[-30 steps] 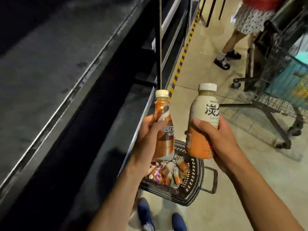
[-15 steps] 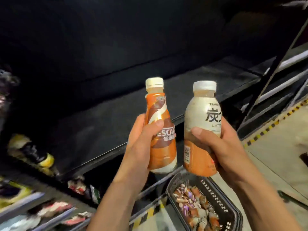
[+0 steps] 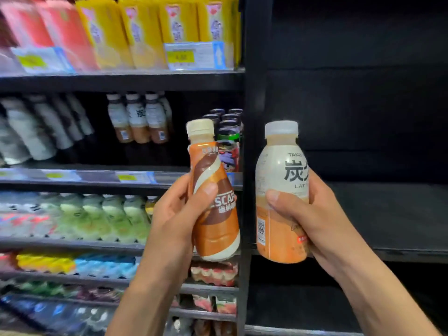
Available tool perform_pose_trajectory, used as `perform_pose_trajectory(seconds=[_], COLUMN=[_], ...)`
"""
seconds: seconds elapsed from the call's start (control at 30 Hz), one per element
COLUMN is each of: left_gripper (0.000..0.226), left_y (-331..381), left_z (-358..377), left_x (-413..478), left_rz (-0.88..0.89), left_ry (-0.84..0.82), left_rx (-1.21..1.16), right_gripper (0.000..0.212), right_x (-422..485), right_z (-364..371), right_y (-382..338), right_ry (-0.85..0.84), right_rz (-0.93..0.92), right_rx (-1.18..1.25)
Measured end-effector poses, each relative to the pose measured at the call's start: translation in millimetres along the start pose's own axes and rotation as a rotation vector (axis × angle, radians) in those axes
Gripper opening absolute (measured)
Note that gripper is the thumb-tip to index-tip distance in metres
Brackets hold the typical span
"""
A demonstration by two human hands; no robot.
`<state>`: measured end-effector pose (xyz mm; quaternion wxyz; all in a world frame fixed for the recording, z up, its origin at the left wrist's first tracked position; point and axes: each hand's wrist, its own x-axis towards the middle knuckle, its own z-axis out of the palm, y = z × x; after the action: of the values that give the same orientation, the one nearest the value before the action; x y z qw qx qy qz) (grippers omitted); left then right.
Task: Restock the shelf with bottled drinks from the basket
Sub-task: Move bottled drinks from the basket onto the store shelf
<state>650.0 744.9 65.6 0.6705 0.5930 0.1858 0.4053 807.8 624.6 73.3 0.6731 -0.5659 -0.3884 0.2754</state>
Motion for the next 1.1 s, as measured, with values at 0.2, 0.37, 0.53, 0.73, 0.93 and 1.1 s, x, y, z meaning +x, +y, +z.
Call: perform_pose_trajectory(seconds=[0.2,0.37,0.53,0.73,0.93,1.1], left_gripper=[0.036,0.026,0.025,0.033,0.032,0.023], left_y=[42,58,63,55,50,47], left_z=[-131,-223,-280,-322,-341,-356], left_x=[5,22,57,106,152,191], left_rz=[0.049,0.075,0.076,0.047,0.017,-0.002], left_ry=[0.107,0.126,0.132,0.152,0.146,0.171], left_rx=[0.026,0.041,0.023,0.029,0.091,0.109], right_gripper=[0.065,0.063,0.064,0.061,0.047,0.051], right_x=[37,62,95,144,192,223], right_z=[139,233,285,317,335,353], right_y=[15,32,35,46,62,71], right_ry=[-0.120,-0.145,-0.135,-0.105,-0.098,-0.067], right_rz=[0.001,-0.006,-0.019,-0.022,0.008,0.063], right_rx=[0.041,0.044,0.010,-0.041,-0.032,-0.036])
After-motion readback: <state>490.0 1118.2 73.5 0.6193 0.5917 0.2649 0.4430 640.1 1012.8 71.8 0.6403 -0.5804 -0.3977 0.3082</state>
